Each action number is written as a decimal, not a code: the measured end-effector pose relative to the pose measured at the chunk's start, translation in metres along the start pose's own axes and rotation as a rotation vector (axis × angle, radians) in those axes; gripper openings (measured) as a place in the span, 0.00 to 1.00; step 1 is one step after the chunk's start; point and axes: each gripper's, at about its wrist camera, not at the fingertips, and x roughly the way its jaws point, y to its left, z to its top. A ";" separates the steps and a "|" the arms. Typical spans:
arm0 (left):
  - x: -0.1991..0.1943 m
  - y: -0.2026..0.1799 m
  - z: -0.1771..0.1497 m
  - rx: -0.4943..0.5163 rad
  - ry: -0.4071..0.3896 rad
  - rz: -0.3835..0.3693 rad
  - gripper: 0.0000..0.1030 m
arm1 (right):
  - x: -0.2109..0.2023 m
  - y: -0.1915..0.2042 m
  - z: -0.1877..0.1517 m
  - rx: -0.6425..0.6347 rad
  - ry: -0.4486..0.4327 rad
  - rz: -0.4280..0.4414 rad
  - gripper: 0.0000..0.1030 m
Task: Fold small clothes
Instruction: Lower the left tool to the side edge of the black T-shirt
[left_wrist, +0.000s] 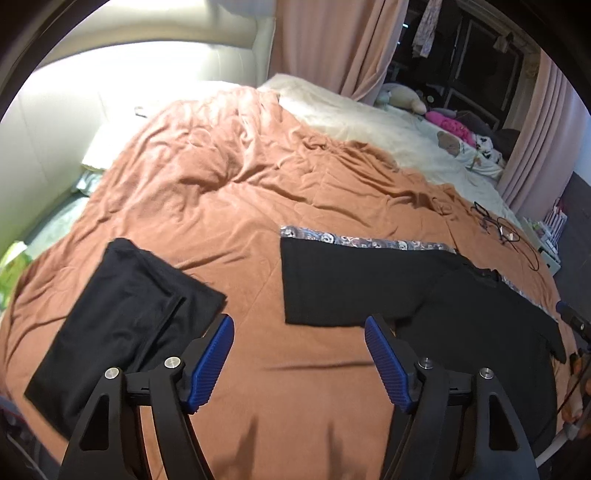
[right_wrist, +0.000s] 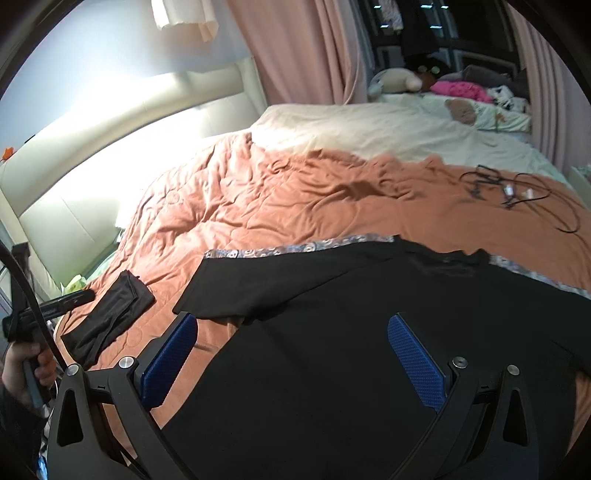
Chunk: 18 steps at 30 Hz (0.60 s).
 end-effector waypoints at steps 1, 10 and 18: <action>0.009 0.001 0.004 0.005 0.009 -0.001 0.73 | 0.008 -0.002 0.004 0.001 0.011 0.006 1.00; 0.083 0.017 0.034 -0.057 0.071 -0.027 0.63 | 0.069 -0.011 0.033 0.037 0.081 0.058 0.89; 0.137 0.020 0.061 -0.063 0.114 -0.012 0.62 | 0.131 -0.026 0.038 0.098 0.170 0.075 0.63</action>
